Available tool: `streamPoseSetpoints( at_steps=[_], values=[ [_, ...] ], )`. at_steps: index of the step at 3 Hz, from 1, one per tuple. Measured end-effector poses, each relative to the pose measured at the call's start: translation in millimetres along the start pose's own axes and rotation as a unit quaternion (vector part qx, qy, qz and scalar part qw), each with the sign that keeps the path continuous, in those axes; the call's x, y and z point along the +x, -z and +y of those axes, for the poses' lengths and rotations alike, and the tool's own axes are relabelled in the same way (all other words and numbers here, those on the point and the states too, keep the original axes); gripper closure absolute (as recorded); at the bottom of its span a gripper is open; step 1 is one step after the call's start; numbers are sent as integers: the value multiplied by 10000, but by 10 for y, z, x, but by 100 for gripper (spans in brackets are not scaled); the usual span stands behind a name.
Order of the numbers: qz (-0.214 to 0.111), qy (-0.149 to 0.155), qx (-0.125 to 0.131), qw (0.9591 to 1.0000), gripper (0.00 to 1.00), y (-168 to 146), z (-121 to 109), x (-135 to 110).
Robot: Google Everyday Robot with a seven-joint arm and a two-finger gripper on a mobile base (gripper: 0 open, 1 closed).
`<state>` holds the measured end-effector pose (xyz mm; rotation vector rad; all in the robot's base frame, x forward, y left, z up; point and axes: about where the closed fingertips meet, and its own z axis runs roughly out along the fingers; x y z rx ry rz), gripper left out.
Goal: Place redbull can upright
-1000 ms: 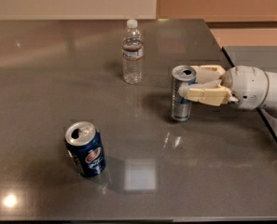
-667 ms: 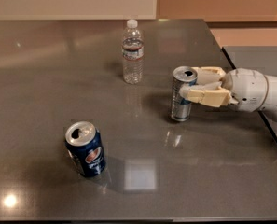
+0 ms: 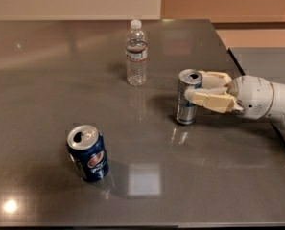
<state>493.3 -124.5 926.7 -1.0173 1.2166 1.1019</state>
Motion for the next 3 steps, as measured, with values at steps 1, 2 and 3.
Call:
streamPoseSetpoints(
  at_steps=[1,2,3],
  values=[
    [-2,-39,9,10000,13,22,-4,50],
    [141,-100,69,9998,0,91,-1,127],
    [145,-102,71,9998,0,92,-1,129]
  ],
)
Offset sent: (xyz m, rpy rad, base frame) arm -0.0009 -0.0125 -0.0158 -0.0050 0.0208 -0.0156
